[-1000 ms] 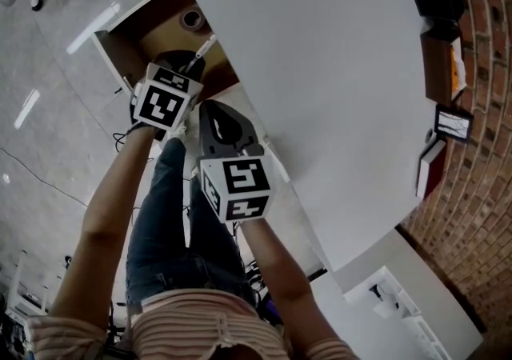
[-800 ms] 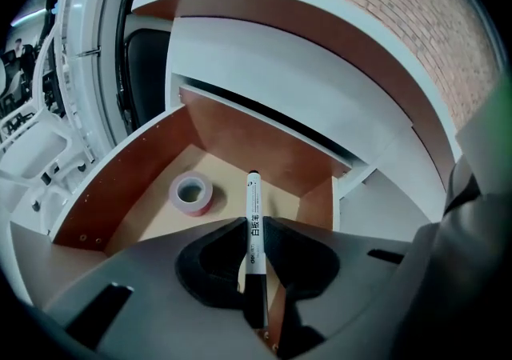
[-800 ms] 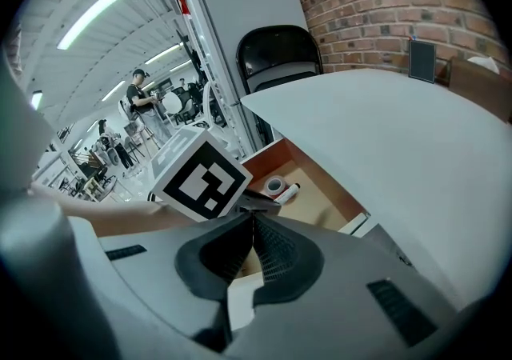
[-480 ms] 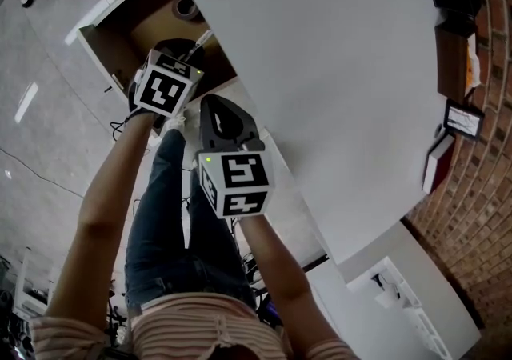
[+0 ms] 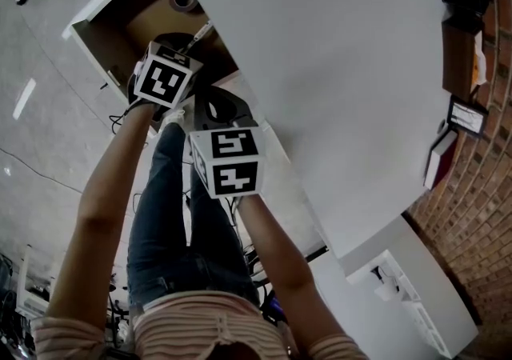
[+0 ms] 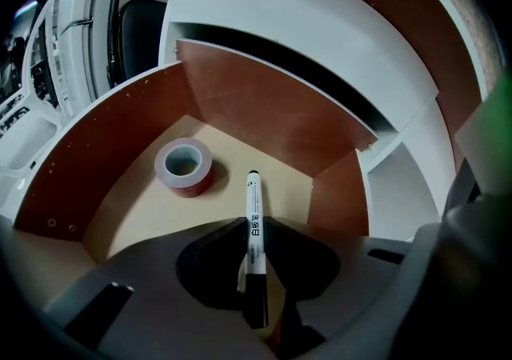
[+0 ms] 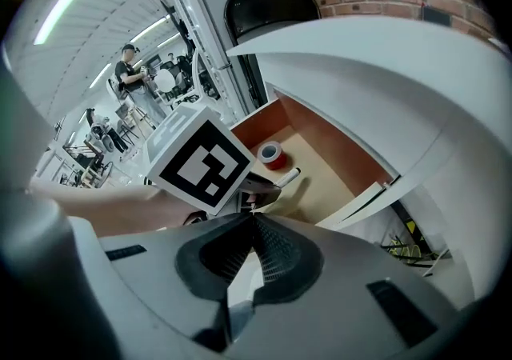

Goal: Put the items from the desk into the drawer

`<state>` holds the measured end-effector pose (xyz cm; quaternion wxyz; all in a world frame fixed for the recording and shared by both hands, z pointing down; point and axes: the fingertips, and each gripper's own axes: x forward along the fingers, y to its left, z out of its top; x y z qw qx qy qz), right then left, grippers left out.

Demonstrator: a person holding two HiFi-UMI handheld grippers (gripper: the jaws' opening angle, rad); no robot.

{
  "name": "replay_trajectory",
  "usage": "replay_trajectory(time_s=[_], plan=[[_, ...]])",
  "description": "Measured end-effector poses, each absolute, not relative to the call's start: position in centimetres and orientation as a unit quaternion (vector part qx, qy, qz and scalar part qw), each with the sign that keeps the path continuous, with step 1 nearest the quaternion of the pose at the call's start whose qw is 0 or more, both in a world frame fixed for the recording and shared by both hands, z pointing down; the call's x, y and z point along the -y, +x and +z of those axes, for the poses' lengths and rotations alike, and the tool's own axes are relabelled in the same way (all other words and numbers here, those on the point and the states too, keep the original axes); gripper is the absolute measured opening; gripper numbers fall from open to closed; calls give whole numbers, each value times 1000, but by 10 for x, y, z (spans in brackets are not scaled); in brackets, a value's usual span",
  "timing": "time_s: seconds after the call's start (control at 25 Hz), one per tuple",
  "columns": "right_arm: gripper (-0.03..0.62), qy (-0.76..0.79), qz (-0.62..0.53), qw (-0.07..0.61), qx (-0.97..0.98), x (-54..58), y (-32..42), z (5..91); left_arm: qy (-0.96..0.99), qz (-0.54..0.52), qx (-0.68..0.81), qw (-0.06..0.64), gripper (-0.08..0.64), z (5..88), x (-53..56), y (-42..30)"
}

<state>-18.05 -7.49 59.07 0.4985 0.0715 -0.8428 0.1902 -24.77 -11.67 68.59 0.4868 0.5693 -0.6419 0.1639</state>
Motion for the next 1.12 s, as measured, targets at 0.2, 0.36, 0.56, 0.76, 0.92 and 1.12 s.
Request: replay_trajectory(time_s=[0.2, 0.36, 0.56, 0.76, 0.92, 1.12], plan=[[17, 63, 193, 527, 825, 68, -178, 604, 569, 172, 638, 490, 69, 694, 115, -248], [17, 63, 197, 535, 819, 69, -178, 608, 572, 160, 630, 500, 69, 700, 119, -244], [17, 67, 196, 540, 816, 72, -178, 611, 572, 164, 625, 506, 69, 707, 120, -244], [17, 68, 195, 545, 813, 71, -175, 614, 575, 172, 614, 512, 69, 714, 120, -241], [17, 69, 197, 547, 811, 69, -174, 617, 574, 182, 606, 519, 69, 725, 118, -237], [17, 69, 193, 548, 811, 70, -174, 620, 578, 186, 609, 510, 69, 731, 122, -240]])
